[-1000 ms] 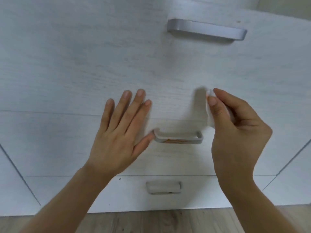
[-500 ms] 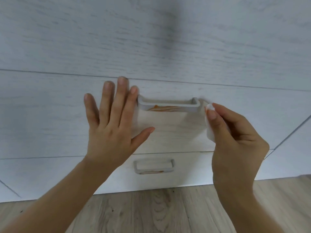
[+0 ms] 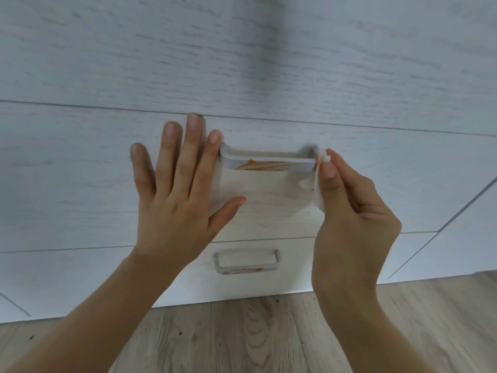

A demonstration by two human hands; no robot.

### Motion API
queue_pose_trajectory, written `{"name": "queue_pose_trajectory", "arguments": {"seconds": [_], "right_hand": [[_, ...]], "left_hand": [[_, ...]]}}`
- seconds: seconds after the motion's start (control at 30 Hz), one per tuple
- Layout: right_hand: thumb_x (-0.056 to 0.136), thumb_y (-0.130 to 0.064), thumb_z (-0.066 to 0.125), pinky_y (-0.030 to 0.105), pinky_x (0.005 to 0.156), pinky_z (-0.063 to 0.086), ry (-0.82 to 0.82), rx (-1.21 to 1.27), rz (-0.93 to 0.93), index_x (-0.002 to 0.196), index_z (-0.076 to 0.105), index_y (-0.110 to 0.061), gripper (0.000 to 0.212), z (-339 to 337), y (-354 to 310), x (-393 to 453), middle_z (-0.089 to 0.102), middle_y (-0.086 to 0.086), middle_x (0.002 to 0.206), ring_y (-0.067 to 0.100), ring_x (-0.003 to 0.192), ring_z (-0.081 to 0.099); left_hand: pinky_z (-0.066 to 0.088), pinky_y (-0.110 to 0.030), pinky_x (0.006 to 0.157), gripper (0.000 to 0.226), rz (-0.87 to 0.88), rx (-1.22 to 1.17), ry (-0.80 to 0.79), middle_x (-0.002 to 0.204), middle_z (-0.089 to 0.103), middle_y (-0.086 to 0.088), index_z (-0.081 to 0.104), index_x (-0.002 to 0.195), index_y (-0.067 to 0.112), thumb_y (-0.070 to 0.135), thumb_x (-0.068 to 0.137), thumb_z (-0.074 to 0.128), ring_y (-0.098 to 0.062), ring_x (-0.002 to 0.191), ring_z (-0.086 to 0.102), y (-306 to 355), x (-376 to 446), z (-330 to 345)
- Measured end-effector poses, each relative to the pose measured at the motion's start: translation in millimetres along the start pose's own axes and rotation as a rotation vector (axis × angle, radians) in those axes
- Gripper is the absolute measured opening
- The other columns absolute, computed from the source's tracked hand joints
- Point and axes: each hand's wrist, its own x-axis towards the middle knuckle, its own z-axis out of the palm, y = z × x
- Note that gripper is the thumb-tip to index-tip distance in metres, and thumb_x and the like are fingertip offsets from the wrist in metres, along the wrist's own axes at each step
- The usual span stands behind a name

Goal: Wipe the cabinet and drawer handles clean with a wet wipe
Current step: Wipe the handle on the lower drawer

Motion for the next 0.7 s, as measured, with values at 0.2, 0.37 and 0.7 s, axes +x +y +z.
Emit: {"name": "queue_pose_trajectory", "arguments": {"seconds": [0.2,0.37,0.7], "right_hand": [[0.085,-0.016,0.067,0.009,0.080,0.049,-0.012,0.033,0.030,0.092,0.074,-0.019,0.010,-2.5,-2.1,7.0,0.075,-0.012,0.085,0.000,0.091,0.068],[0.079,-0.020,0.071,0.007,0.076,0.048,0.035,-0.060,-0.101,0.085,0.072,-0.029,0.011,-2.5,1.9,-3.6,0.074,-0.014,0.081,-0.002,0.085,0.067],[0.087,-0.009,0.065,0.009,0.084,0.044,-0.126,-0.404,-0.586,0.114,0.059,-0.013,0.027,-6.3,14.2,14.8,0.058,-0.008,0.098,-0.005,0.095,0.057]], "left_hand": [[-0.006,-0.049,0.115,0.079,-0.029,0.024,0.032,0.150,0.017,-0.017,0.019,0.148,0.004,0.059,0.094,0.039,-0.019,0.145,-0.012,4.3,1.2,3.8],[-0.005,-0.049,0.115,0.079,-0.027,0.023,0.039,0.150,0.017,-0.017,0.019,0.147,0.004,0.059,0.095,0.040,-0.019,0.145,-0.012,4.8,0.3,5.0],[-0.005,-0.048,0.116,0.079,-0.019,0.023,0.034,0.151,0.016,-0.016,0.018,0.148,0.006,0.059,0.095,0.040,-0.018,0.145,-0.012,2.6,-0.6,4.1]]}}
